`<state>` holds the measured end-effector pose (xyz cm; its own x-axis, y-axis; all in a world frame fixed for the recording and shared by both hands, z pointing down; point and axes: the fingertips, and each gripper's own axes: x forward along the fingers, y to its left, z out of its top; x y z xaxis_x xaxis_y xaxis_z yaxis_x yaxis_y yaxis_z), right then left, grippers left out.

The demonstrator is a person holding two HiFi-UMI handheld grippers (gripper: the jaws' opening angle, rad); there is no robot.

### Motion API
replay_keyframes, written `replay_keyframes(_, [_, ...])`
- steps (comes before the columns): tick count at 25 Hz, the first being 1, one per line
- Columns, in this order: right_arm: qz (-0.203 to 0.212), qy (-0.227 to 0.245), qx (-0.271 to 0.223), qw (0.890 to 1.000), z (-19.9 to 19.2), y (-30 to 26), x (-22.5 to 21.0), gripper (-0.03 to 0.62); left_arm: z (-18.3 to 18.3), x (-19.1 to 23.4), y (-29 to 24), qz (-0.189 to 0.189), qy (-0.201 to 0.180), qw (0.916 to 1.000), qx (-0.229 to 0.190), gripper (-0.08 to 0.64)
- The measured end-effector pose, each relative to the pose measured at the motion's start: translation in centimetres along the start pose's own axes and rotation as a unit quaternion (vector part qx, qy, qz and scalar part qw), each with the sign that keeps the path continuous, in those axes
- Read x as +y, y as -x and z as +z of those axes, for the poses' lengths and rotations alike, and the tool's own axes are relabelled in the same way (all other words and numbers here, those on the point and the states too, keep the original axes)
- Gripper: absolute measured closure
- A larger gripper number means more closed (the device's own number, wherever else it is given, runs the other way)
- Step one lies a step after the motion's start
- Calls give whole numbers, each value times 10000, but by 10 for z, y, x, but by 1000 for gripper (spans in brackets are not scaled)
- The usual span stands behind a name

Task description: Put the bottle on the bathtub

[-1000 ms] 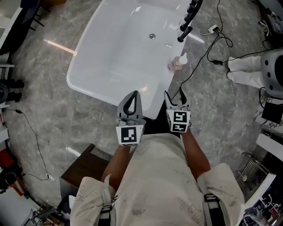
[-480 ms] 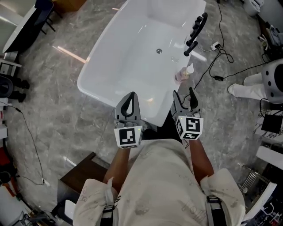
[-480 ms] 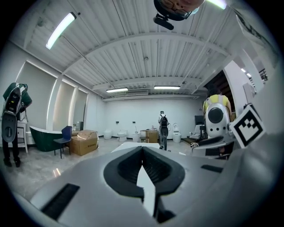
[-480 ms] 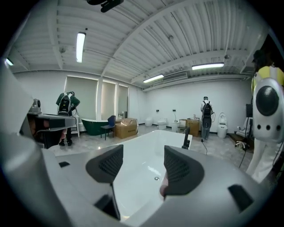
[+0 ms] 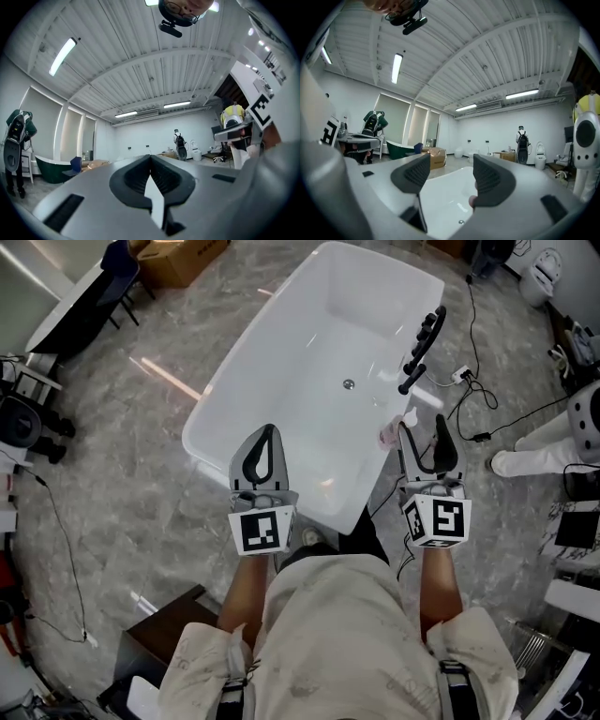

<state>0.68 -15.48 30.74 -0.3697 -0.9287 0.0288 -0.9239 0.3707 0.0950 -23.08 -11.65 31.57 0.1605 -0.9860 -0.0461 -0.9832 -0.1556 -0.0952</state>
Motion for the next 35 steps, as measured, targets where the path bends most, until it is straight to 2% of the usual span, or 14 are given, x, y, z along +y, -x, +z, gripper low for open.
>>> replay_keyframes(4, [-28,138,-501,9986,52,-1,-6,327,41,12,-5,-21,-188,9995,-249,557])
replay_keyframes(7, [8,232,-684,9974,73,-1,-5,327,60,19,-7,-16,-198,9991,-372,557])
replay_keyframes(18, [85,322,-659,9973,77,-4,11,331,81,26,-3,-40,-145,9985,-531,557])
replay_keyframes(23, [29,349,-627,9974,75,-4,10,409,83,22,-5,-25,-328,9980,-537,558])
replay_keyframes(30, [-35,374,-478,9982,70,-9,11,511,84,20,-8,-106,-238,9982,-543,558])
replay_keyframes(35, [-246,335,-268,9988,66,-11,8,589,86,17,-7,-148,-281,9978,-575,558])
